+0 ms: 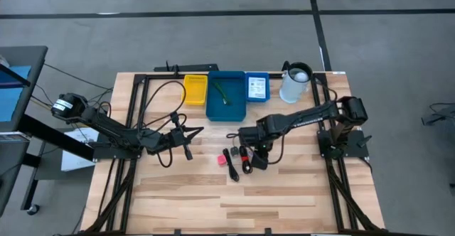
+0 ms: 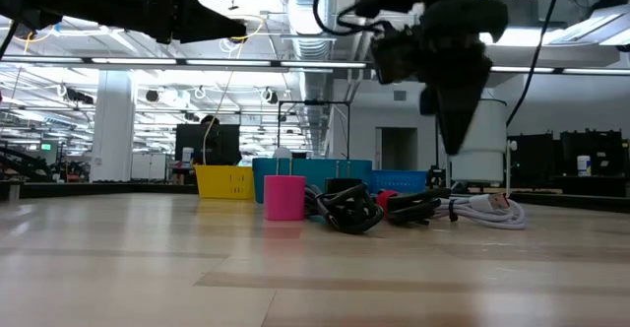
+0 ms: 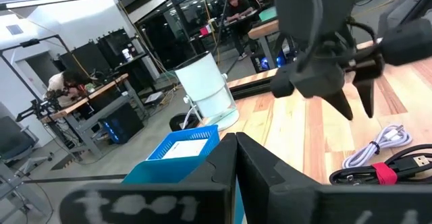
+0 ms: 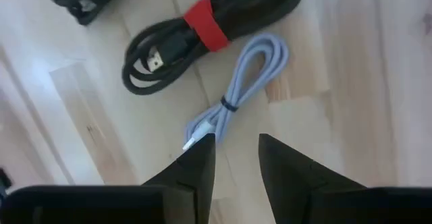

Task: Pick and place items into bin
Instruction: Put the white charger cable into the dark blue bin

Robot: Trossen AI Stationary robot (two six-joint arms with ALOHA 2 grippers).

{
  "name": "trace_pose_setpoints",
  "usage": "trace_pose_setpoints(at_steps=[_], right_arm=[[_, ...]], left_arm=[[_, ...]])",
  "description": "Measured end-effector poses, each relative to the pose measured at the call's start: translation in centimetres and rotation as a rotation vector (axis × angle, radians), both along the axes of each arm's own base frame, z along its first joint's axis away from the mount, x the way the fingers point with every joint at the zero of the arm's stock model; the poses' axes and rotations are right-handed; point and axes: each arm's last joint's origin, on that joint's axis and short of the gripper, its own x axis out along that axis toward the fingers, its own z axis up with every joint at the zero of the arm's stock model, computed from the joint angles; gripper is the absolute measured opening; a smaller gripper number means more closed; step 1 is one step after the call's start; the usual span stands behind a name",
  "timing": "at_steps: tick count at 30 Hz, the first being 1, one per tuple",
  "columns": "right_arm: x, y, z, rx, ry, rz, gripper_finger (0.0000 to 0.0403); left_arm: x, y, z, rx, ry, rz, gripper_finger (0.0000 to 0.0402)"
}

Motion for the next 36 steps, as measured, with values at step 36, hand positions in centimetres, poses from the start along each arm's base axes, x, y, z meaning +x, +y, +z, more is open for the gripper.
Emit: trace_pose_setpoints(at_steps=[36], right_arm=[[2.0, 0.7, -6.2, 0.154, 0.025, -0.06, 0.0103]], left_arm=[[0.0, 0.0, 0.0, -0.001, 0.0, -0.009, 0.0]])
